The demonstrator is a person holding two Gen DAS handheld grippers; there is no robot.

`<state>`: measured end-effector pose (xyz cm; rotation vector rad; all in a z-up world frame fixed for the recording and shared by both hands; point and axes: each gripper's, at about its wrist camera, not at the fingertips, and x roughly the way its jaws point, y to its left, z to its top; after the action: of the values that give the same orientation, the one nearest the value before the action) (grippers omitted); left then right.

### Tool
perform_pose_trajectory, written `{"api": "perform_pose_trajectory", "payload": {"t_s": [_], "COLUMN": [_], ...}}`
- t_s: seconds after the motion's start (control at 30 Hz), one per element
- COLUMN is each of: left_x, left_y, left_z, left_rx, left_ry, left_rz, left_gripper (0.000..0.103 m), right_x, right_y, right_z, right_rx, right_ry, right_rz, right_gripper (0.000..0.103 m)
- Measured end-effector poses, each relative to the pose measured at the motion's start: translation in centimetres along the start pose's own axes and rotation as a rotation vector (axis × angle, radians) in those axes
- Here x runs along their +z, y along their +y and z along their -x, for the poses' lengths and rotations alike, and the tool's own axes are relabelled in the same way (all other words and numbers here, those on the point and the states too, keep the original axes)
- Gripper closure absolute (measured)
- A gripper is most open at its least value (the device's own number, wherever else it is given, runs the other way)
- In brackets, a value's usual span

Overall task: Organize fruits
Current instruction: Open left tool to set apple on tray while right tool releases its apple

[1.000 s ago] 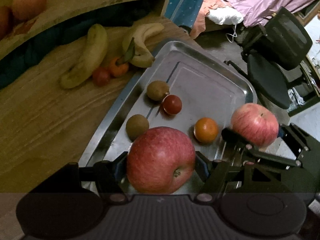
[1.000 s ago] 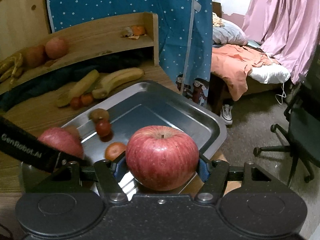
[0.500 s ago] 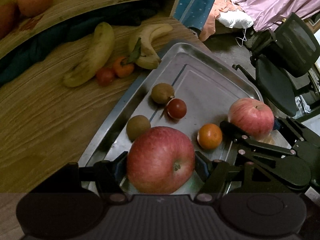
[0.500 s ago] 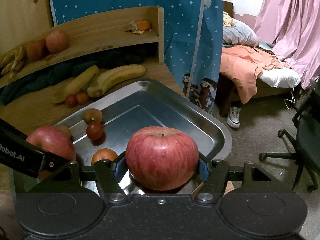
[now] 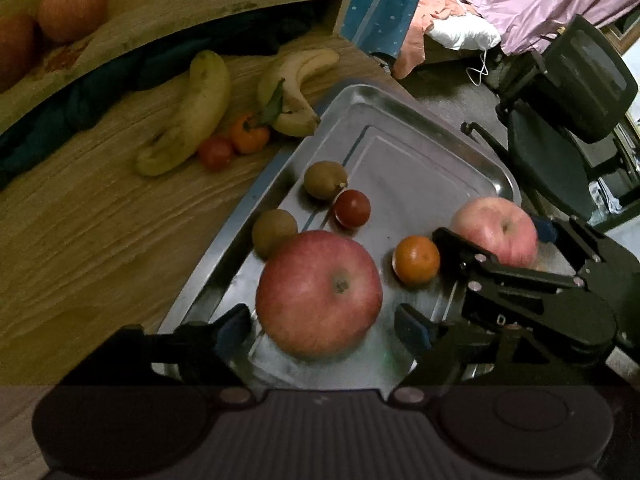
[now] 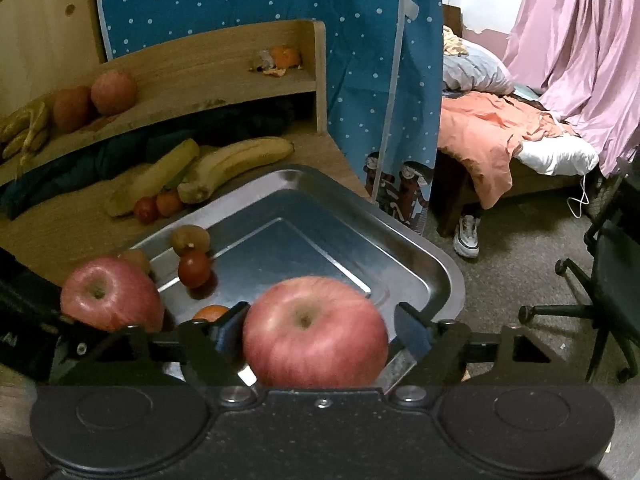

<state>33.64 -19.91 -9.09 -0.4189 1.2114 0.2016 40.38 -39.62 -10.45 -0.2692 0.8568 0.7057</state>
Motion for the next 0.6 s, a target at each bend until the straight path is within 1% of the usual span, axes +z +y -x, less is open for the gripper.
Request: {"api": "perform_pose_trajectory", "payload": {"t_s": [0.07,0.3,0.4,0.47,0.6], "left_x": [-0.3,-1.4,-1.8,-2.1,-2.8], "left_y": [0.1,1.2,1.9,2.6,4.3], "left_z": [0.4,2.3,3.4,4.2,5.4], "left_rx": [0.003,-0.013,-0.016,-0.015,-0.007], "left_ry": [0.001,-0.002,-0.011,-0.021,-0.033], "left_rz": [-0.014,-0.052,-0.066,-0.072,-0.080], "left_gripper": [0.017,0.010,0.007,0.003,0.000], "right_x": [-0.1,-0.6,-0.7,-0.8,-1.0], "right_y": [0.2,1.1,1.9,2.7,4.5], "right_z": [0.2,1.8,2.9,3.6,4.8], "right_rx": [-0.010,-0.056,-0.098,-0.127,-0.178], "right_ry": [-0.003,-0.024,-0.034,-0.040,-0.036], "right_rz": [-0.010,-0.053,-0.073,-0.082,-0.093], "right_gripper": [0.020,0.009,0.002,0.001,0.001]}}
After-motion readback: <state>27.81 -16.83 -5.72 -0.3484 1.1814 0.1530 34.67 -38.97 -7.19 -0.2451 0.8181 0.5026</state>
